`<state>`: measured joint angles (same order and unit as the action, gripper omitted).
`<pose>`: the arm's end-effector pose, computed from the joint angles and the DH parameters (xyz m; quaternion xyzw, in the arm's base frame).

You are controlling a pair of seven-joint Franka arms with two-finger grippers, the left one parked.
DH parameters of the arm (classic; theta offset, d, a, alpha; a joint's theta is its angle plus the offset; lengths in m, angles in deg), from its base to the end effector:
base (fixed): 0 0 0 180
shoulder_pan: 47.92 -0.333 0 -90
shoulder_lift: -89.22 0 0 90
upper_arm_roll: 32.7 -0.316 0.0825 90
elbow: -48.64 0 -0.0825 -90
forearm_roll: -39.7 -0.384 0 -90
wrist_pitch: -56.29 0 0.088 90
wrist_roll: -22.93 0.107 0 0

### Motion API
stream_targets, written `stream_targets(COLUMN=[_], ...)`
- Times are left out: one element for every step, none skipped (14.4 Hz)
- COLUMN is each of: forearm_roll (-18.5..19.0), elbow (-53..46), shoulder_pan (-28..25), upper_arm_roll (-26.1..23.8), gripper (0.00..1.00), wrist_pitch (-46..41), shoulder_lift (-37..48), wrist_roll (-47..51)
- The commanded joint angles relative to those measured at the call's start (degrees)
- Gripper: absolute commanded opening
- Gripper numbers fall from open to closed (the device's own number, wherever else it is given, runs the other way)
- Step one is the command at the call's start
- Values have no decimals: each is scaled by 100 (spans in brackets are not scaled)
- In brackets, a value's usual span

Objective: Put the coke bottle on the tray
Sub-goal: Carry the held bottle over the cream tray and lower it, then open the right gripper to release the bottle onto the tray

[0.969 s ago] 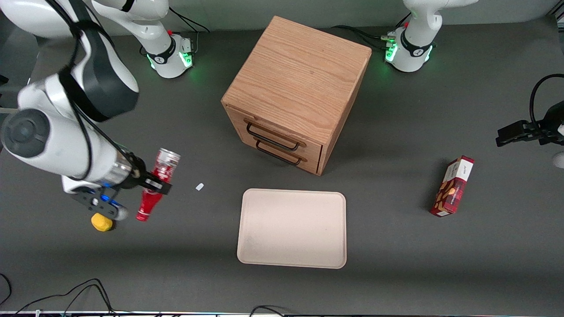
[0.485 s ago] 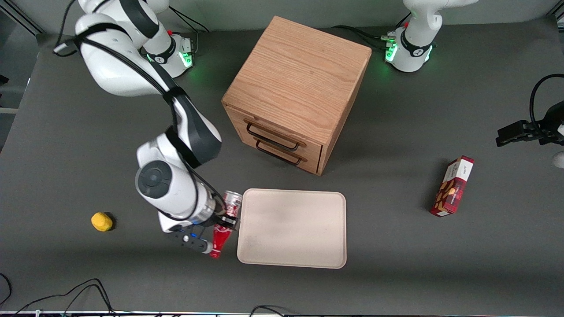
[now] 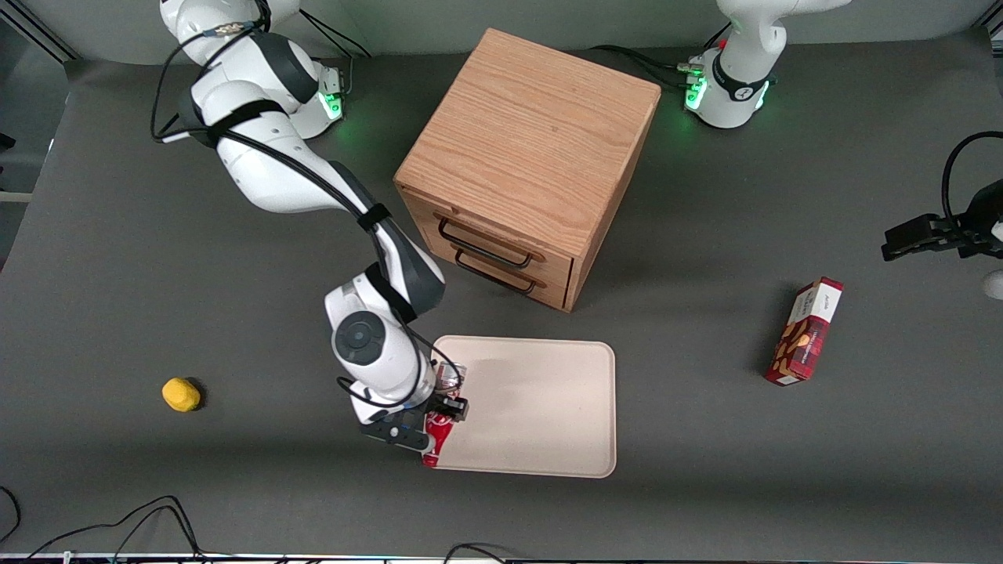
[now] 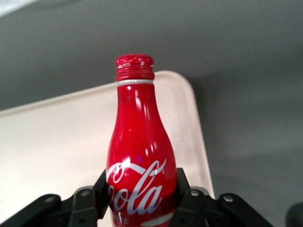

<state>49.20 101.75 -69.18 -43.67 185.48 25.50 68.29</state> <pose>0.7201 0.3704 0.2207 -0.9847 0.1308 -0.0838 0.0794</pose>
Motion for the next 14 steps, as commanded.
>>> stream_targets(forearm_roll=[26,17,17,17,17,26,26,26,26,26,26,26,26,26], elbow=[-363,-354,-346,-302,-258,-258,-258,-258,-258,-258,-258,-258,-258,-258], shoulder_pan=[-71,-71,-71,-62,-62,-62,-71,-71,-71,-88,-106,-106,-106,-106], upper_arm_roll=[86,86,86,86,86,86,130,139,148,148,148,148,148,148], gripper=[0,0,0,0,0,0,0,13,74,100,100,100,100,100], wrist_pitch=[150,150,150,150,150,150,150,159,159,159,159,159,159,150], shoulder_lift=[-316,-360,-378,-378,-378,-386,-413,-430,-430,-430,-430,-430,-430,-422], wrist_roll=[-448,-650,-782,-879,-976,-1003,-1003,-1003,-1012,-995,-995,-995,-995,-995])
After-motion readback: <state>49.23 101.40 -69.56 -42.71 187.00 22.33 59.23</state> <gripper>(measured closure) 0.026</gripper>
